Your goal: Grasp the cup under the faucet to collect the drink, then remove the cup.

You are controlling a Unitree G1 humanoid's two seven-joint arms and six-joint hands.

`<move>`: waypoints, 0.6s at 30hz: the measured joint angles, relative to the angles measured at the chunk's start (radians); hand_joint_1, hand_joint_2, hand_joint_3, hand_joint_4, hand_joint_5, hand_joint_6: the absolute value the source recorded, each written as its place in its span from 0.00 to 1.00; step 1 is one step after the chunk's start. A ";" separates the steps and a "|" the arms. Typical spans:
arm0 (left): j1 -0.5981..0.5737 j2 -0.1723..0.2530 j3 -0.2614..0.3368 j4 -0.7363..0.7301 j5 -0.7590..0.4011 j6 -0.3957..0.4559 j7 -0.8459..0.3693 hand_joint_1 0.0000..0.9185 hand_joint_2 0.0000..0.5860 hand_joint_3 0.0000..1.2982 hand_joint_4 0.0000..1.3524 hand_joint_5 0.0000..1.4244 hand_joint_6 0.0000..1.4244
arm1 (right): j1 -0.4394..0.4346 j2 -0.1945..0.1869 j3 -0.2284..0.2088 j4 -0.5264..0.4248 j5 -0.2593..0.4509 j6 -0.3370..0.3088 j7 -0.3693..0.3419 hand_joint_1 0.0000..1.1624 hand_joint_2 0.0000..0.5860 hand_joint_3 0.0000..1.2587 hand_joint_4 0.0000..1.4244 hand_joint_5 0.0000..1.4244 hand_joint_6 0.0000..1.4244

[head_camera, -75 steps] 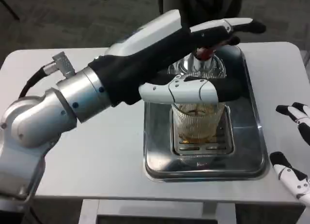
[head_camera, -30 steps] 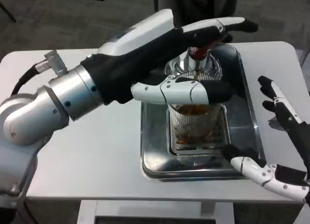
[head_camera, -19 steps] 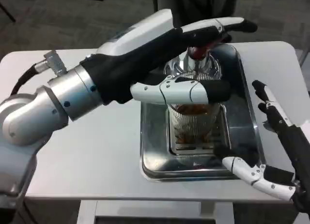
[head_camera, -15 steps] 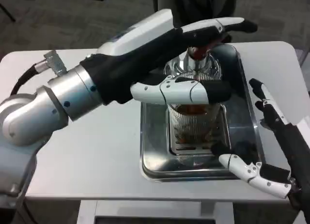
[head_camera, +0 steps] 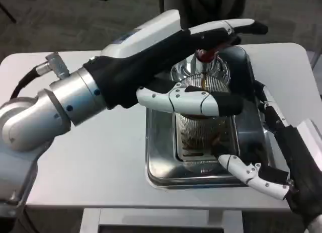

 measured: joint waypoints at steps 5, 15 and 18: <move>0.001 0.001 0.000 -0.004 0.001 0.003 0.000 0.14 0.15 0.12 0.06 0.11 0.12 | -0.024 0.005 0.005 0.019 0.000 0.001 -0.005 0.52 0.42 0.00 0.00 0.03 0.07; 0.007 0.002 0.005 -0.014 -0.001 0.014 0.000 0.14 0.15 0.12 0.07 0.11 0.12 | -0.064 0.012 0.022 0.042 0.001 0.021 -0.008 0.52 0.42 0.00 0.00 0.03 0.07; 0.007 0.001 0.009 -0.015 -0.005 0.021 0.002 0.14 0.15 0.12 0.07 0.12 0.12 | -0.070 0.012 0.022 0.048 0.002 0.025 -0.012 0.52 0.42 0.00 0.00 0.03 0.07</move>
